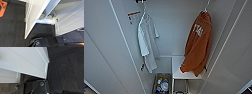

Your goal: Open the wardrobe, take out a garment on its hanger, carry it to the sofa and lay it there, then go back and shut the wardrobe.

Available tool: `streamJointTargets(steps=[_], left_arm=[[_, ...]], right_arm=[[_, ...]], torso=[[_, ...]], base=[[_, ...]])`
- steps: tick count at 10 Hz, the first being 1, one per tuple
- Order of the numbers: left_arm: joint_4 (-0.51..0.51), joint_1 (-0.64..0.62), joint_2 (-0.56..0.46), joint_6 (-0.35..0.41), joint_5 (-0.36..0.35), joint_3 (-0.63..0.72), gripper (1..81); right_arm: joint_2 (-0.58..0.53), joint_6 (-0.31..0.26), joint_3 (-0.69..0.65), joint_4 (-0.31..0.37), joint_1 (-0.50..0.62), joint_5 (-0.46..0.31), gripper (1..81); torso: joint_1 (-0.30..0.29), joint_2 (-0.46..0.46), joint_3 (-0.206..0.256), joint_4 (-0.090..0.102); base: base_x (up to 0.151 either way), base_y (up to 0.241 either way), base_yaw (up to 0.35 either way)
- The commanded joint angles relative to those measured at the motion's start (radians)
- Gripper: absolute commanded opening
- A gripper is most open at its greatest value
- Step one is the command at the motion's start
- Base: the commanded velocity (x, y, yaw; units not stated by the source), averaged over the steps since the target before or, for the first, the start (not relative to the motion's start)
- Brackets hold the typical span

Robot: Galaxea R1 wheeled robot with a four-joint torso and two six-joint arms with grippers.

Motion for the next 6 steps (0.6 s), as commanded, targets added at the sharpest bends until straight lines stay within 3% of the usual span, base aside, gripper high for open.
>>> streamJointTargets(steps=[1,4,6], left_arm=[[0.004,0.13,0.176,-0.041,-0.066,-0.222,81.1],[0.004,0.181,0.296,-0.041,-0.064,-0.348,81.1],[0.003,0.192,0.394,-0.041,0.009,-0.45,81.1]], right_arm=[[0.069,0.011,-0.201,0.164,0.002,0.016,81.1],[0.143,0.012,-0.258,0.164,-0.066,0.008,81.1],[0.266,0.011,-0.358,0.162,-0.158,0.01,81.1]], torso=[[0.0,0.0,0.0,0.0],[0.0,0.0,0.0,0.0],[-0.001,-0.001,0.0,0.0]], base=[[0.0,0.0,0.0],[0.0,0.0,0.0],[0.0,0.0,0.0]])
